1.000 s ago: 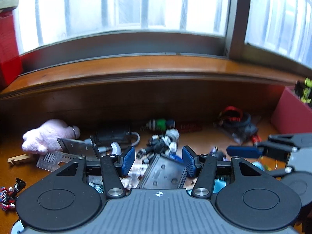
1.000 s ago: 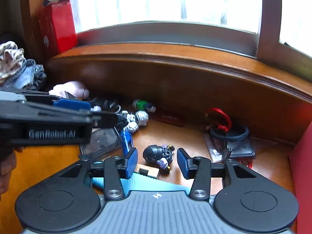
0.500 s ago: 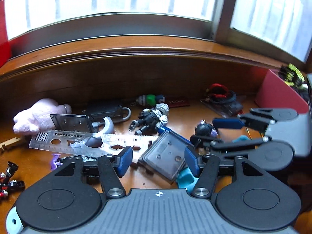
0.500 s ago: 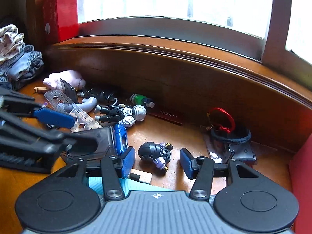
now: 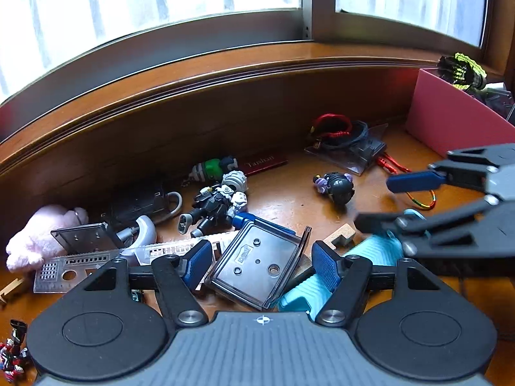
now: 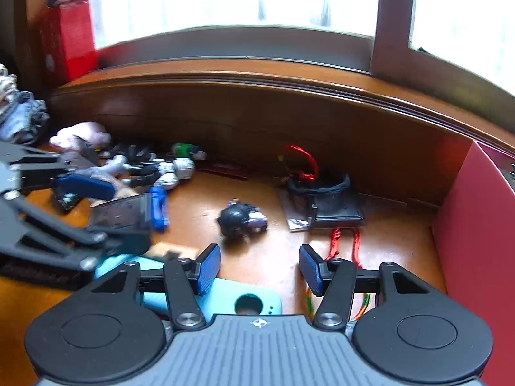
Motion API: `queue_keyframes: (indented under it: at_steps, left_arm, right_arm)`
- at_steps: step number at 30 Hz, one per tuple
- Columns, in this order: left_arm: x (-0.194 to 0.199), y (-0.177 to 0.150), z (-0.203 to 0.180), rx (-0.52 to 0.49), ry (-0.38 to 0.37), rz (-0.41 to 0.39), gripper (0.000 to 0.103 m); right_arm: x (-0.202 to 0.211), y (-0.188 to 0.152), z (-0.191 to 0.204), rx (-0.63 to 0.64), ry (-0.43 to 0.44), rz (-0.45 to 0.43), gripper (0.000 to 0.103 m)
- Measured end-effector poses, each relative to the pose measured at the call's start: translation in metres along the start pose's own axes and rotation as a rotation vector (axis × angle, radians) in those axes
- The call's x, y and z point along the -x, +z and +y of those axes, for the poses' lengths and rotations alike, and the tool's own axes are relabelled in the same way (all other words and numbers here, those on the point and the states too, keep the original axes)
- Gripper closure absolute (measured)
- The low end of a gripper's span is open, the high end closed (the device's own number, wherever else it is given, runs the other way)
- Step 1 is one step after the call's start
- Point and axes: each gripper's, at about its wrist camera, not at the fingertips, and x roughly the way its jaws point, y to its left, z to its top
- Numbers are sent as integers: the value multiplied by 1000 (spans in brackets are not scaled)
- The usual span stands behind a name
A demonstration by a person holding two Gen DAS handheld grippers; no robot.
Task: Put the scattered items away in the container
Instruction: 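Lift the black phone case with the left gripper while the right gripper approaches the black figurine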
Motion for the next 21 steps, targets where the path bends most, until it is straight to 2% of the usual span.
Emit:
queue_keyframes:
  at_steps: [4, 7, 12, 15, 16, 18, 21]
  left_arm:
    - [3, -2, 2, -2, 6, 7, 35]
    - [6, -3, 4, -15, 4, 13, 36]
    - [3, 3, 4, -129, -47, 23, 36]
    - [-2, 6, 6, -191, -86, 42, 36]
    - [-2, 7, 7, -191, -89, 53, 37]
    - [1, 5, 8, -183, -72, 58, 48]
    - [9, -3, 11, -130, -44, 46, 53]
  right_arm:
    - [15, -11, 18, 133, 22, 14, 47]
    - [28, -21, 22, 182, 48, 38, 47]
    - [38, -18, 13, 155, 88, 70, 47]
    - [38, -11, 15, 140, 86, 36, 46]
    - [36, -8, 16, 138, 84, 27, 46]
    - [32, -5, 17, 128, 81, 7, 46]
    - [23, -1, 17, 103, 78, -11, 45]
